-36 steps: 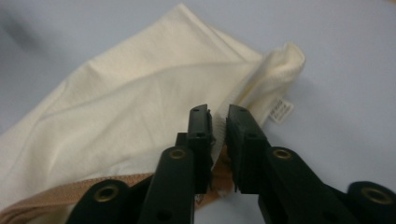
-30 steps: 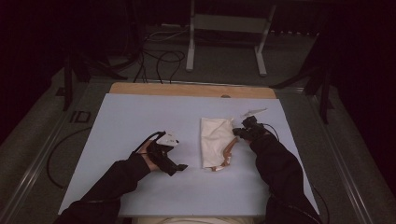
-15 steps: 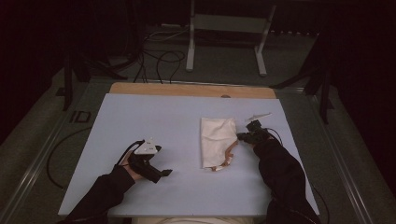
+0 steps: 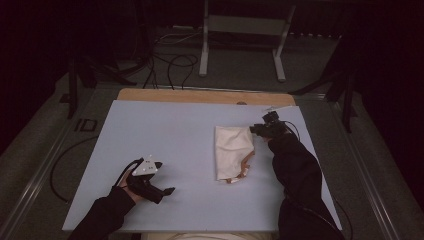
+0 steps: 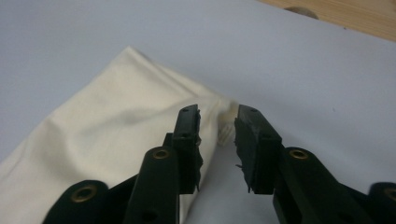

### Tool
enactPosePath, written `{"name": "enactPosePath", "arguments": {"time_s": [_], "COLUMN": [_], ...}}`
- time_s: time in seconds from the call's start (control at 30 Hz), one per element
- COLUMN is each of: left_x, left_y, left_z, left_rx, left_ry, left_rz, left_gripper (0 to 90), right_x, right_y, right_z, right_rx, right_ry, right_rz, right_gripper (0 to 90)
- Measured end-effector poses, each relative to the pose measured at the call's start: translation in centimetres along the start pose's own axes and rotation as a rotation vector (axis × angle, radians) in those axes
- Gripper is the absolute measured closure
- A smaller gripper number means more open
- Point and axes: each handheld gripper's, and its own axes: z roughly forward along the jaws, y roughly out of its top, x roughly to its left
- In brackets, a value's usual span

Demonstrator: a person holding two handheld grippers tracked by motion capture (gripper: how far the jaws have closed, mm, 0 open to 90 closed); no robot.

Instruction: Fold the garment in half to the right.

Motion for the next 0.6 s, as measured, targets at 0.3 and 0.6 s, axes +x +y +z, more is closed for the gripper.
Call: {"name": "enactPosePath", "arguments": {"time_s": [0.3,0.6], "left_x": [0.5,0.9], "left_y": [-0.3,-0.3], "left_z": [0.0,-0.2], "left_rx": [-0.019,-0.035], "left_ry": [0.007,0.017], "left_rz": [-0.025,-0.045], "left_gripper": [0.0,0.0], "right_x": [-0.6,0.7], "right_y": [0.4,1.4], "right_z": [2.8,2.7], "right_rx": [0.065,0.057], "right_ry": [-0.003,-0.018], "right_rz": [0.034,-0.051], "right_gripper": [71.2,90.0]}}
